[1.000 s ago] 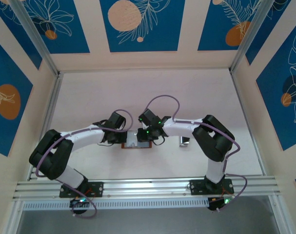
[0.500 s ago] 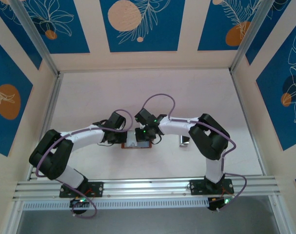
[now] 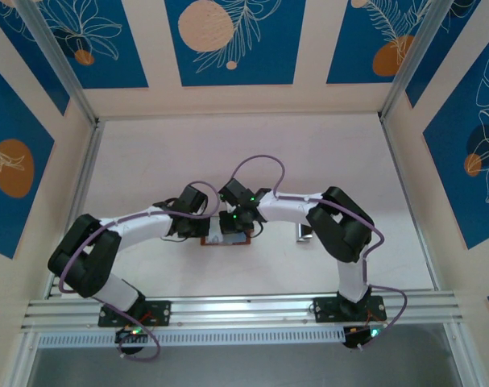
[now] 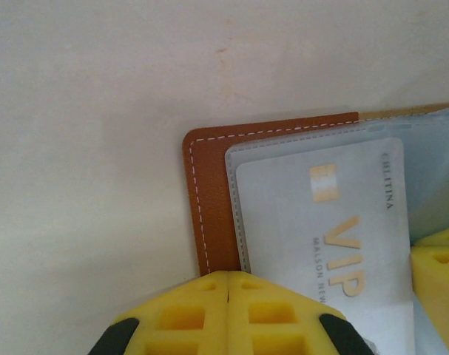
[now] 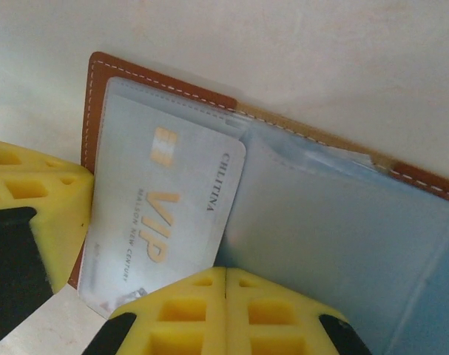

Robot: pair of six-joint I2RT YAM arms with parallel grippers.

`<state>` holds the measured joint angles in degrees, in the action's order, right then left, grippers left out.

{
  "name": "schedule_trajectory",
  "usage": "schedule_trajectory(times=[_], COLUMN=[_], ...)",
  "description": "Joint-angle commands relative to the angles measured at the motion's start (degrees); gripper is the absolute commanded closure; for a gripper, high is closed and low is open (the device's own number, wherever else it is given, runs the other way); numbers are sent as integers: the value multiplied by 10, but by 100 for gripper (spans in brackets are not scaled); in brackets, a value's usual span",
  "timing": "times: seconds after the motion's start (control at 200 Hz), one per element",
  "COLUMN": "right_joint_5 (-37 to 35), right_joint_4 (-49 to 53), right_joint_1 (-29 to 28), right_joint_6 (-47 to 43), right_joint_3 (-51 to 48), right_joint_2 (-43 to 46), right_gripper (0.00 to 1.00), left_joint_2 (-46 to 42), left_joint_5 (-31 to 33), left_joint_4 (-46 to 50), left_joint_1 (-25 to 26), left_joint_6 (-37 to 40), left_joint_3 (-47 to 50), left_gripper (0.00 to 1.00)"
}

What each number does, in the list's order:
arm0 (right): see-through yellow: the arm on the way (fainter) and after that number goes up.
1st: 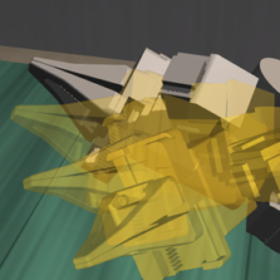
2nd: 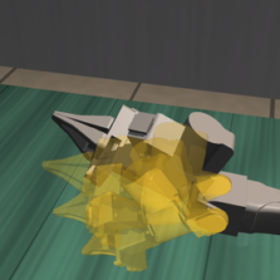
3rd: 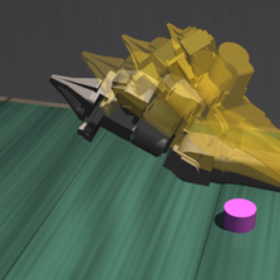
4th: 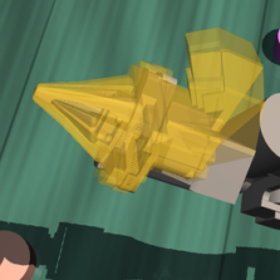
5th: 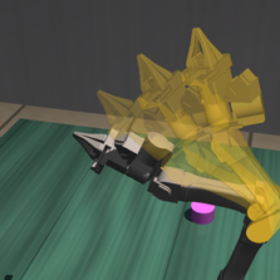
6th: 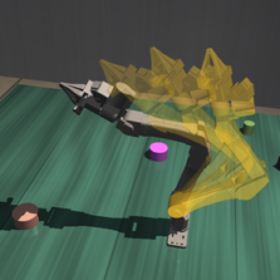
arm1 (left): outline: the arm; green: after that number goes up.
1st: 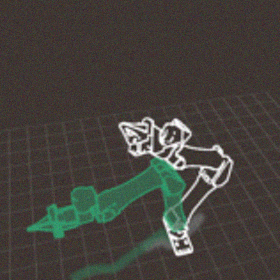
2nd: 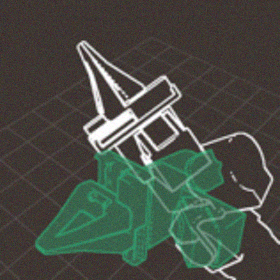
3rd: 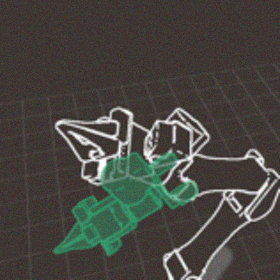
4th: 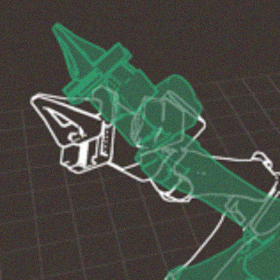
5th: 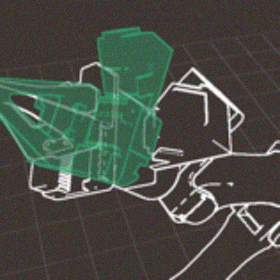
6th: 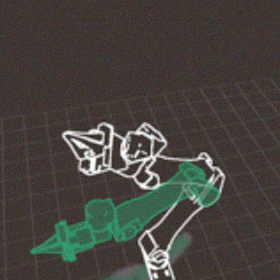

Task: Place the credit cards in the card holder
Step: Insert the credit card into the card slot, then flip over the card slot on the card holder.

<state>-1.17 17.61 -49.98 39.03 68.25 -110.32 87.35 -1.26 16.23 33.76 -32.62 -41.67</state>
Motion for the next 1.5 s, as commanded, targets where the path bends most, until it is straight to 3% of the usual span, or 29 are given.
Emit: schedule_trajectory(times=[0.0, 0.225, 0.46, 0.67, 0.98, 1.29, 1.496], right_joint_5=[50, 45, -36, -57, -87, -85, 11], right_joint_4=[-48, -89, 25, 92, 129, 133, 93], right_joint_1=[-13, -12, -4, 29, 53, 40, 35], right_joint_6=[28, 50, 9, -29, -55, -49, -35], right_joint_3=[-9, -24, 2, -5, 46, 64, 53], right_joint_2=[-20, -20, 38, 94, 29, -32, -38], right_gripper=[97, 96, 93, 91, 94, 95, 95], left_joint_2=[31, 37, 35, 37, 36, 34, 40], left_joint_5=[-8, -9, -8, -10, -14, -13, -15], left_joint_4=[2, -1, -8, -18, -16, -14, -17], left_joint_1=[0, 5, 5, 5, 5, 5, 6], left_joint_6=[-2, -3, -11, -13, -12, -10, -10], left_joint_3=[23, 19, 28, 36, 35, 33, 33], left_gripper=[100, 100, 100, 100, 100, 100, 100])
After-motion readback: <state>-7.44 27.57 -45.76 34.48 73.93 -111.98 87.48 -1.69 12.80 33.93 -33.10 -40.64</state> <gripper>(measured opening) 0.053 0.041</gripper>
